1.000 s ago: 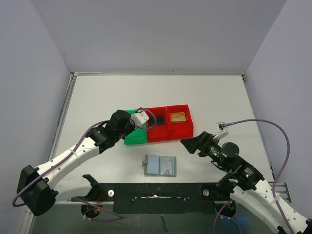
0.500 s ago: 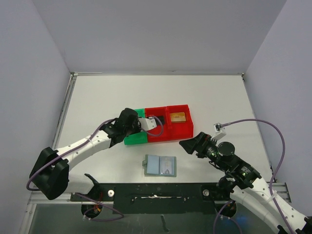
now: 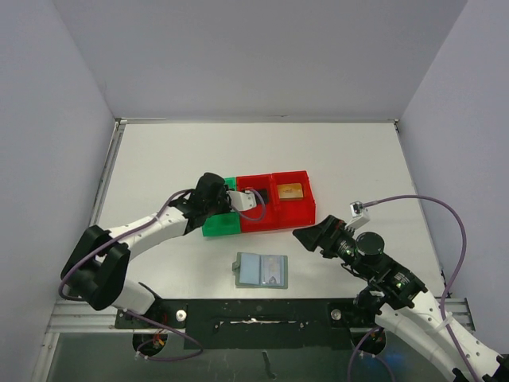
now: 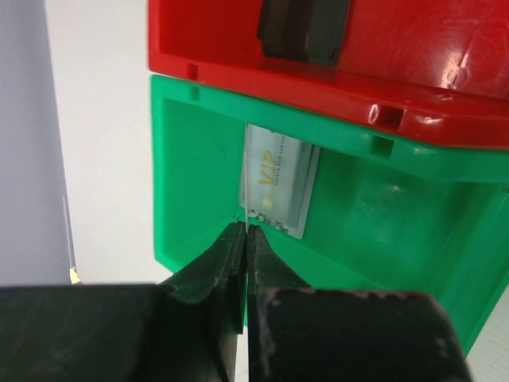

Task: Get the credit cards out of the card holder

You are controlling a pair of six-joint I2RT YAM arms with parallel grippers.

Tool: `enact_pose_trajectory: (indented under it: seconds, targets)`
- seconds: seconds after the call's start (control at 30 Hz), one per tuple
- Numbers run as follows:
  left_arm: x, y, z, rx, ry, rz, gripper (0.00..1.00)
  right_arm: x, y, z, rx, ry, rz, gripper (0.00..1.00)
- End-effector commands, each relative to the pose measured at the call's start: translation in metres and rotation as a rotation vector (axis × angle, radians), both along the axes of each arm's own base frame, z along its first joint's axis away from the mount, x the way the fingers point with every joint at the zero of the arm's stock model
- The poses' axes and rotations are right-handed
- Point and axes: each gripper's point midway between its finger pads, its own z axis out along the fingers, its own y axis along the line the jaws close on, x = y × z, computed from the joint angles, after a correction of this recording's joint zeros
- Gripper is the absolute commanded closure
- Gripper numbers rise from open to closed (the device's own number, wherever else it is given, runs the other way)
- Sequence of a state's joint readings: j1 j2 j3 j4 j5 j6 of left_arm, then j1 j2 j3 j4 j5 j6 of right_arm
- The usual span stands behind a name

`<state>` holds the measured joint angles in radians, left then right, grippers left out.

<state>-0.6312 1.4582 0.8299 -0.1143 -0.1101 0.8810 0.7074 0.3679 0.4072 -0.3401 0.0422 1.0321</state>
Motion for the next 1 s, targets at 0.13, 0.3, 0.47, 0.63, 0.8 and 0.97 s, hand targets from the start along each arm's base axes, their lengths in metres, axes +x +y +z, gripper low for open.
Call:
enact_pose_trajectory:
  seconds: [0.13,0.3,0.47,0.63,0.8,0.97]
  targets:
    - [0.019,-0.008,-0.007,0.005,-0.074,-0.026,1.0,0.003,0.0,0.013,0.039,-0.024,-0.017,0.08]
    - [0.029,-0.006,-0.015,0.018,-0.099,-0.004,1.0,0.003,-0.001,0.011,0.029,-0.014,-0.02,0.07]
    - [0.037,-0.004,-0.025,0.02,-0.108,0.013,1.0,0.003,-0.001,0.01,0.024,-0.011,-0.022,0.07]
    - [0.038,-0.003,-0.03,0.022,-0.111,0.018,0.95,0.003,-0.002,0.007,0.017,-0.002,-0.029,0.07]
    - [0.031,0.0,-0.033,-0.005,-0.125,0.022,0.71,0.004,-0.003,0.003,0.014,0.015,-0.036,0.07]
    - [0.03,-0.001,-0.028,-0.025,-0.125,0.027,0.65,0.004,-0.002,-0.002,0.007,0.033,-0.04,0.07]
